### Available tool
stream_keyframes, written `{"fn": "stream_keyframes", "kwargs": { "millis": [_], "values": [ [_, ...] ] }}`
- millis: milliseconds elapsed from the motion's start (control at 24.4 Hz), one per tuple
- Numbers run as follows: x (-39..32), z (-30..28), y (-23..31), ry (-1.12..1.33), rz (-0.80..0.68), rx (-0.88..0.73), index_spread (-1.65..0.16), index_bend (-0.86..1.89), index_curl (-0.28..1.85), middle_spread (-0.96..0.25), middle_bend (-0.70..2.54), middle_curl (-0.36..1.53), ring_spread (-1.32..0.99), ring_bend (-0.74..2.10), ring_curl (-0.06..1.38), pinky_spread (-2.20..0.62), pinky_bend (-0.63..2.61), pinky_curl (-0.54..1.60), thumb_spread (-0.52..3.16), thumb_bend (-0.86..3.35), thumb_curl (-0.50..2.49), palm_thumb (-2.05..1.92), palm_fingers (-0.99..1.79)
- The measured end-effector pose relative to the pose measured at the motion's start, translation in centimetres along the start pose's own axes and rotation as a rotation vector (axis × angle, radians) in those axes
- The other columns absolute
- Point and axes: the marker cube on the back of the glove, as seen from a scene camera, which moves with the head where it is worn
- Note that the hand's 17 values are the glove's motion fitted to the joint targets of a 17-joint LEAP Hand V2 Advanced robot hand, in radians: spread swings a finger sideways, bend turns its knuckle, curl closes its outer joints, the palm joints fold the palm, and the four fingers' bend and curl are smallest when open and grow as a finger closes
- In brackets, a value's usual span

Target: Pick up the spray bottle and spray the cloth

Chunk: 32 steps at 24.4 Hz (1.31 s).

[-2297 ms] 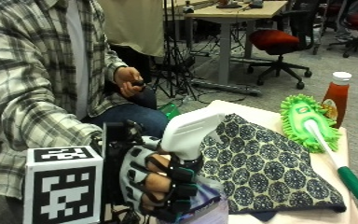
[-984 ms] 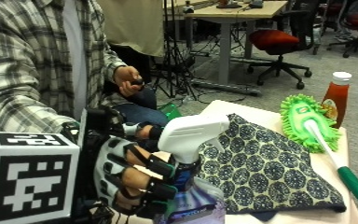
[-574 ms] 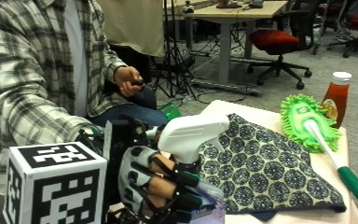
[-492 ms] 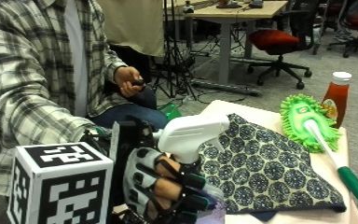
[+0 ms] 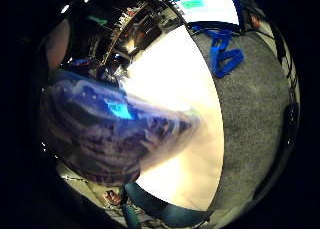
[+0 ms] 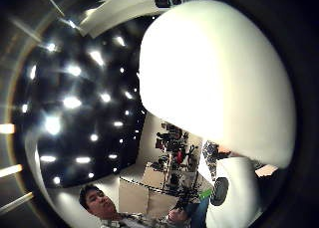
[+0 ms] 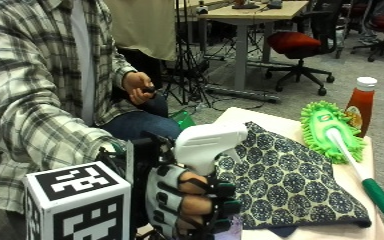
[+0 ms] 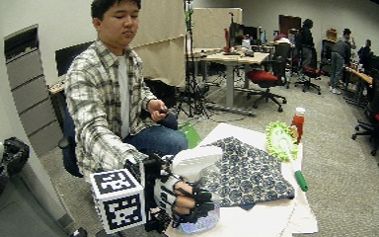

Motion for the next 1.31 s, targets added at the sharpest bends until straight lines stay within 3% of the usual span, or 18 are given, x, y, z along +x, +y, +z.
{"fn": "stream_keyframes", "kwargs": {
  "millis": [615,1312],
  "values": [
    [-0.4,0.9,-2.1,0.042,-0.033,0.091,-0.25,0.18,0.38,-0.1,0.32,0.43,-0.13,0.46,0.41,0.08,0.16,0.31,0.67,-0.04,0.61,1.0,1.14],
    [-0.3,0.4,-2.6,0.078,-0.058,0.238,-0.27,0.29,0.49,-0.19,0.48,0.51,-0.17,0.58,0.48,-0.06,0.23,0.35,0.32,-0.03,0.69,1.02,1.34]
  ]
}}
